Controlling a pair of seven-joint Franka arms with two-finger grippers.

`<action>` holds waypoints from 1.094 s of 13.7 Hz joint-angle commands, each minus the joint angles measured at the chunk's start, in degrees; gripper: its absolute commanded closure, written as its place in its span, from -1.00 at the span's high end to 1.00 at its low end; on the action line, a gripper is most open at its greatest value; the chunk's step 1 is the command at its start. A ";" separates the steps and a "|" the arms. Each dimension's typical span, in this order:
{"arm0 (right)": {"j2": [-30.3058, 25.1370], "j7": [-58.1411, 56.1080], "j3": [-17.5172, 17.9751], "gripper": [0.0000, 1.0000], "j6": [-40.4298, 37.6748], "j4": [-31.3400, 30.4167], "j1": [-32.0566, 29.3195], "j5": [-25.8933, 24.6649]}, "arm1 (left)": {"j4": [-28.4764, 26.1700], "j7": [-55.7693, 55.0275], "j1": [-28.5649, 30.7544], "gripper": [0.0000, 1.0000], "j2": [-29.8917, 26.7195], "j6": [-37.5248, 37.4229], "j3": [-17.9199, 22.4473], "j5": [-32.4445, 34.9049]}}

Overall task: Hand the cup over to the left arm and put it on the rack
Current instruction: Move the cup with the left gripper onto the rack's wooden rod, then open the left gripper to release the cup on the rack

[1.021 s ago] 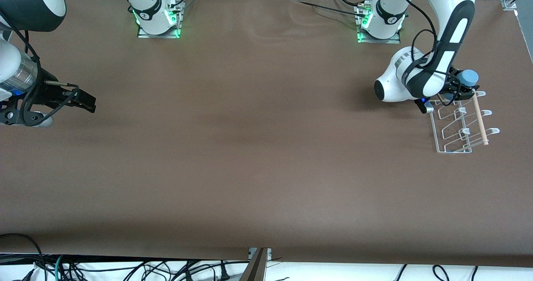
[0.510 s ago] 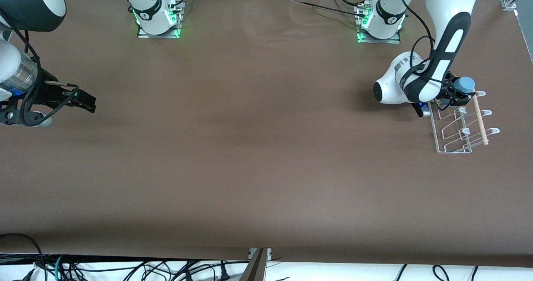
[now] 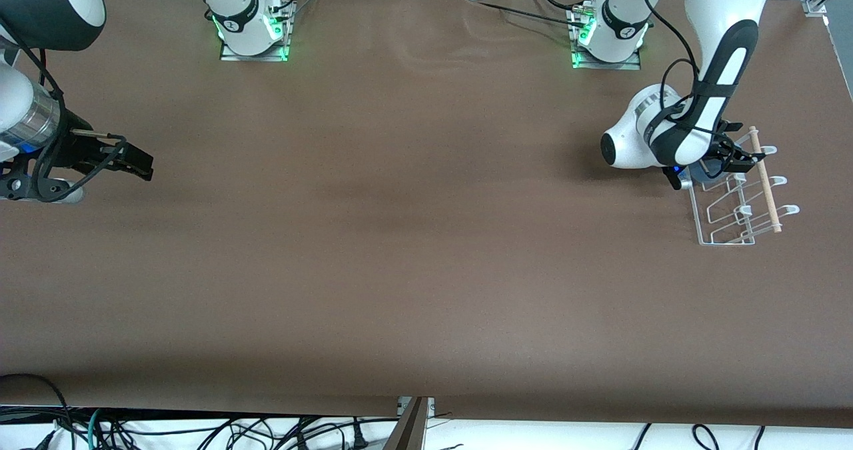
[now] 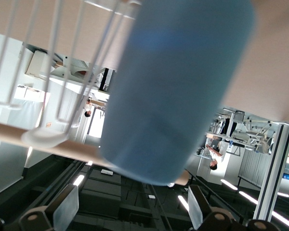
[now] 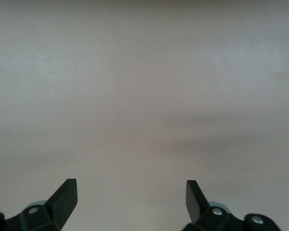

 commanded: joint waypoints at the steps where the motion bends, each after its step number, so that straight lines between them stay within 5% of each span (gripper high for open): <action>1: 0.23 -0.50 0.40 1.00 -0.57 1.01 -0.48 -0.77 | 4.44 0.33 1.07 1.00 -1.34 -0.80 -0.21 -7.60; 6: 0.32 -0.50 0.40 1.00 -0.57 1.01 -0.48 -0.77 | 17.00 -2.12 1.50 1.00 -0.64 -9.31 -0.03 -24.93; 15: 0.67 -0.50 0.31 1.00 -0.66 1.71 -0.56 -0.51 | 39.68 -3.01 7.40 1.00 -2.74 -10.73 -0.29 -60.36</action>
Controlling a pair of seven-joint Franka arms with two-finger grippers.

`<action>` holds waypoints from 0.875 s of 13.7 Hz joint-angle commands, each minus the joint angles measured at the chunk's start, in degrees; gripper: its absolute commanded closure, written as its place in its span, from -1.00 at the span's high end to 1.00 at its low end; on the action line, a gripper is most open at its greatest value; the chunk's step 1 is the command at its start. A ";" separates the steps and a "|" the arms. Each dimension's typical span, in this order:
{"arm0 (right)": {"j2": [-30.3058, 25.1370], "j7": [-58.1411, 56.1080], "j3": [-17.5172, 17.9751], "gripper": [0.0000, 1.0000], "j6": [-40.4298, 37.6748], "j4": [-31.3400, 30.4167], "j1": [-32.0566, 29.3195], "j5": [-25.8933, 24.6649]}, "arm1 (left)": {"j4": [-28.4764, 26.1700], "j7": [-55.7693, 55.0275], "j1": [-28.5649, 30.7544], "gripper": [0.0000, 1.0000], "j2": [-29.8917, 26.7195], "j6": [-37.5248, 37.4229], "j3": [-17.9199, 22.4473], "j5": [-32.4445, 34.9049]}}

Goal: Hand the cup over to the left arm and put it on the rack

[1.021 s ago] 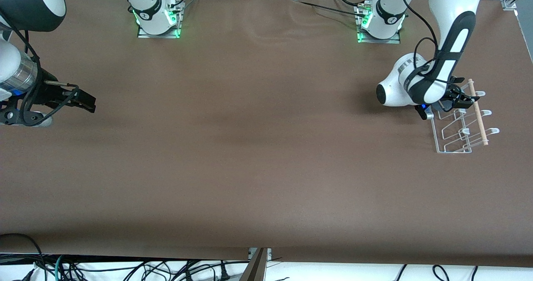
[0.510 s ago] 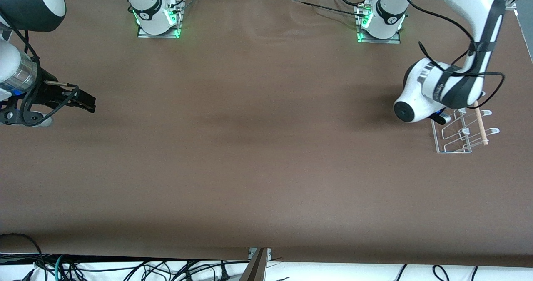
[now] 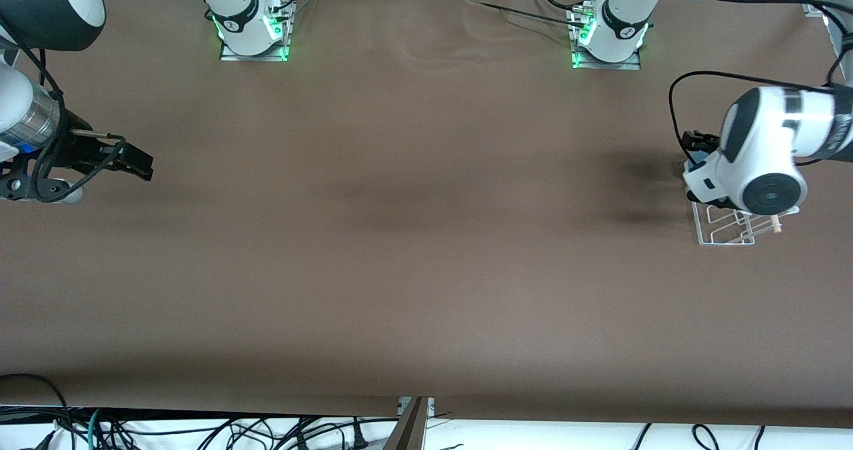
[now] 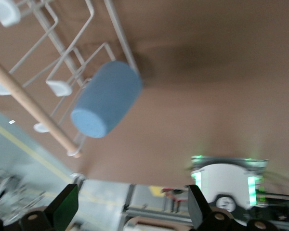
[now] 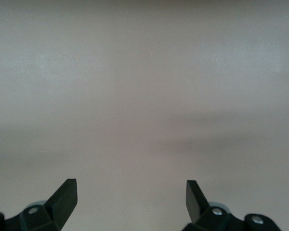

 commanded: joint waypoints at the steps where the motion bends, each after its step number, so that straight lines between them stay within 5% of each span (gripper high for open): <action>1: 0.64 -0.42 0.34 1.00 -0.68 1.76 -0.56 -0.40 | 7.83 -0.54 0.03 1.00 -0.83 -1.41 -0.99 -4.99; 4: 0.72 -0.24 0.16 1.00 -0.68 1.67 -0.99 -0.13 | 17.40 0.16 0.03 1.00 -0.57 -0.88 -1.08 -10.50; 7: 0.72 -0.33 0.16 1.00 -0.68 1.67 -0.99 -0.13 | 19.37 0.52 -0.32 1.00 -4.06 0.95 -0.64 -15.28; 9: 0.72 -0.33 0.16 1.00 -0.68 1.67 -0.99 -0.13 | 15.27 0.26 -0.59 1.00 -9.07 8.57 -0.55 -15.19; 12: 0.72 -0.33 0.16 1.00 -0.68 1.76 -0.99 -0.13 | 1.31 -0.27 -4.36 1.00 -17.33 18.08 3.65 -15.19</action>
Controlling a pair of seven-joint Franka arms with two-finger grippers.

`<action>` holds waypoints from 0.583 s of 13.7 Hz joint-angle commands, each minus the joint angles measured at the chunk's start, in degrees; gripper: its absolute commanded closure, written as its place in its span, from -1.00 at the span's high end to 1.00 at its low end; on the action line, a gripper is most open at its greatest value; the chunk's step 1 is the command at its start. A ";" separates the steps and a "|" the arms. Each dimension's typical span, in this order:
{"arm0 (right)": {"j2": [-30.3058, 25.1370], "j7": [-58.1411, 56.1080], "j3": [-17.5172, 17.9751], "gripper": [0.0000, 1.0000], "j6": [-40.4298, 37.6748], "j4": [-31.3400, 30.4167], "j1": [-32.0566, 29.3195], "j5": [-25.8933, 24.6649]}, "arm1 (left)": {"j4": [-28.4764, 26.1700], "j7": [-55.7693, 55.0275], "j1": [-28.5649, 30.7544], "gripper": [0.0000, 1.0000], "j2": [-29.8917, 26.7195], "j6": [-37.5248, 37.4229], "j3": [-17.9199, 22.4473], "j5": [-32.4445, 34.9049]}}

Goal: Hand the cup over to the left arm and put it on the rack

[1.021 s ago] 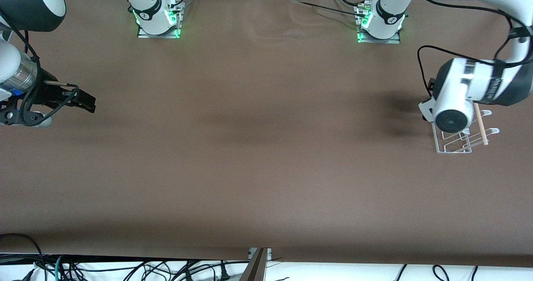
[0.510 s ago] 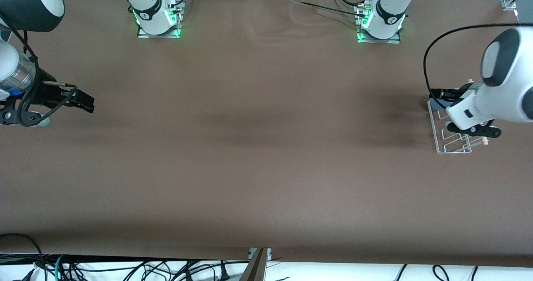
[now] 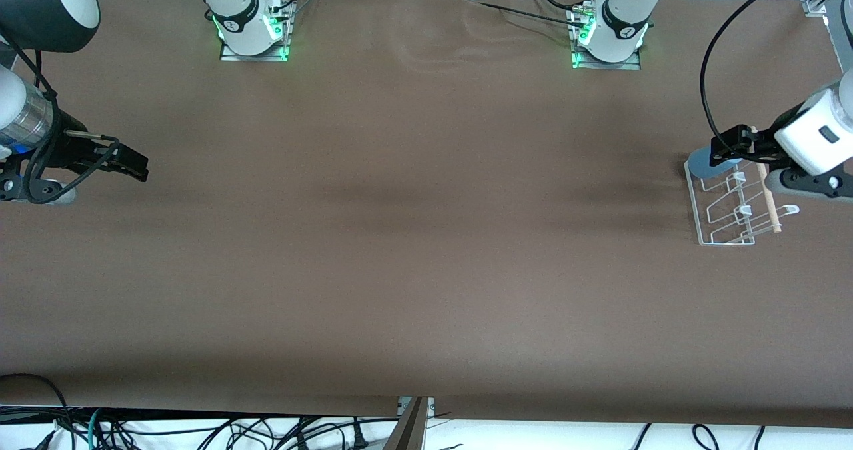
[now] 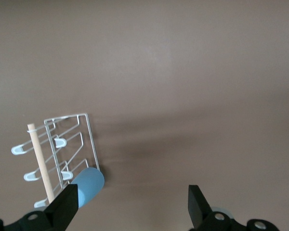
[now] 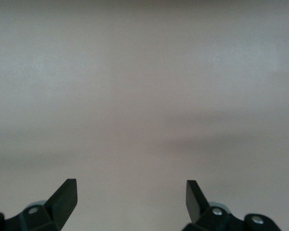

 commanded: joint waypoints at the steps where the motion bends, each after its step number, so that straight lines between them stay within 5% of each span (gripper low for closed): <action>1: 0.63 -0.33 0.47 1.00 -0.69 1.57 -0.63 -0.14 | -16.12 -0.09 -2.37 1.00 -9.45 9.64 3.83 -1.37; 8: 0.81 -0.33 0.55 1.00 -0.69 1.57 -0.63 -0.14 | -16.87 -0.44 -4.48 1.00 -10.43 10.64 3.84 -1.46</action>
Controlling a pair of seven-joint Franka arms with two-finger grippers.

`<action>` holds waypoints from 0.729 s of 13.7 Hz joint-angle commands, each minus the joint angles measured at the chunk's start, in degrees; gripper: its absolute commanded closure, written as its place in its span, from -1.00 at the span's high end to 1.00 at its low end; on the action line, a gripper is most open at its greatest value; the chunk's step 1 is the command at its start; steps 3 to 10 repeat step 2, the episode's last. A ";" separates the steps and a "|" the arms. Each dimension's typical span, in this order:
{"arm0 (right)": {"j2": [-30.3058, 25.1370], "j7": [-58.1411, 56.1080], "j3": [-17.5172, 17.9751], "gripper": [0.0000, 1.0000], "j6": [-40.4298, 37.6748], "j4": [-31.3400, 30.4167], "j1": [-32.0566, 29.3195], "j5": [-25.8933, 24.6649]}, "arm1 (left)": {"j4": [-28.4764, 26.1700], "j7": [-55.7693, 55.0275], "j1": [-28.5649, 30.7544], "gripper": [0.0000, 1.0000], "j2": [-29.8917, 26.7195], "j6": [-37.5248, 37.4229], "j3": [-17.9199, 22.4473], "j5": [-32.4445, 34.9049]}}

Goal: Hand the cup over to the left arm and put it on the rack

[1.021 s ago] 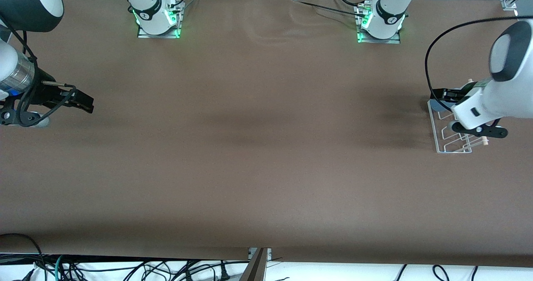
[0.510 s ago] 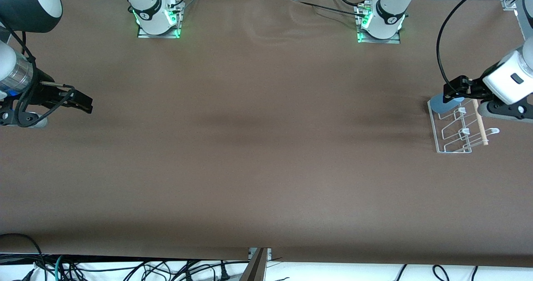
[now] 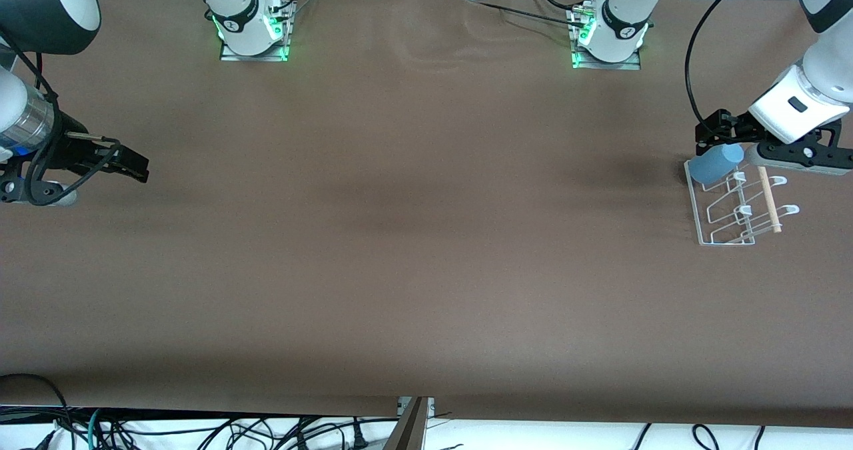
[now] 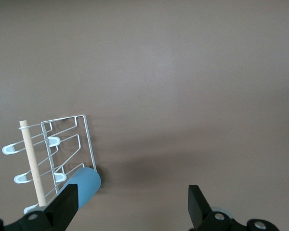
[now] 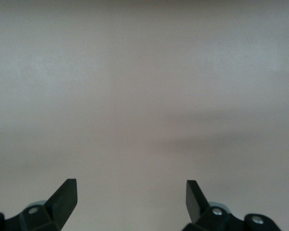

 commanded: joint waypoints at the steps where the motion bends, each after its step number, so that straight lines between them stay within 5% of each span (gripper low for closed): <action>1: 0.49 -0.33 0.55 1.00 -0.69 1.44 -0.60 -0.14 | -1.28 -0.19 -1.19 1.00 -1.49 0.38 0.87 -1.35; 10: 0.49 -0.33 0.47 1.00 -0.69 1.44 -0.60 -0.14 | -1.19 -0.11 -1.11 1.00 -1.49 0.29 0.87 -1.35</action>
